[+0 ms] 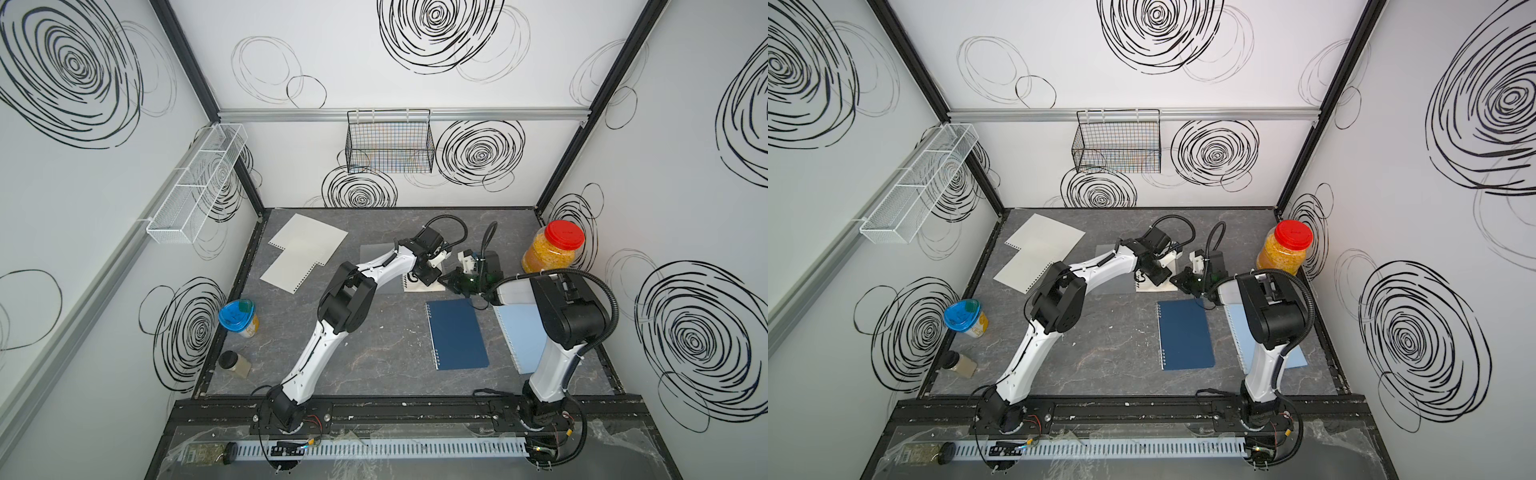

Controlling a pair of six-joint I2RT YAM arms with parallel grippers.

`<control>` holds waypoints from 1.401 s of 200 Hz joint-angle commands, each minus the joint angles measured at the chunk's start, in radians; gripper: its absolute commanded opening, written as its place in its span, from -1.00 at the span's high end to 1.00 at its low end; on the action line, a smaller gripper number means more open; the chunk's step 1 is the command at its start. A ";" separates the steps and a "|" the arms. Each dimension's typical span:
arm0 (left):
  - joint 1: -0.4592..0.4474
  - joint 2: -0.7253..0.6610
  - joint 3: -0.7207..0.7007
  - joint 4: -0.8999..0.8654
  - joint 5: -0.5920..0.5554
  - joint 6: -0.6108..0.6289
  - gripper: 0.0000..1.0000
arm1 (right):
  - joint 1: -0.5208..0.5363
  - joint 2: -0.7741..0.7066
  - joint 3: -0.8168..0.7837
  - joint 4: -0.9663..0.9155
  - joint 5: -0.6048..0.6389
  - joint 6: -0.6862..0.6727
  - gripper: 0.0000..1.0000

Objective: Tear off pages from different notebooks
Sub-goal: Tear off the paper from the notebook.

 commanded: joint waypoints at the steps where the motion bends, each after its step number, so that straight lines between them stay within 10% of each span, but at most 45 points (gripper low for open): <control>1: 0.011 0.068 -0.055 -0.190 -0.013 0.010 1.00 | 0.005 0.004 0.012 -0.013 -0.010 -0.013 1.00; 66: 0.030 0.008 0.027 -0.159 0.068 -0.042 1.00 | 0.006 -0.020 -0.017 -0.016 -0.006 -0.021 1.00; 155: 0.041 -0.080 0.055 -0.078 0.113 -0.118 0.37 | 0.027 -0.057 -0.020 -0.021 -0.003 -0.053 1.00; 280: 0.066 -0.198 -0.034 0.034 0.187 -0.202 -0.01 | 0.114 -0.075 0.070 -0.106 0.028 -0.144 1.00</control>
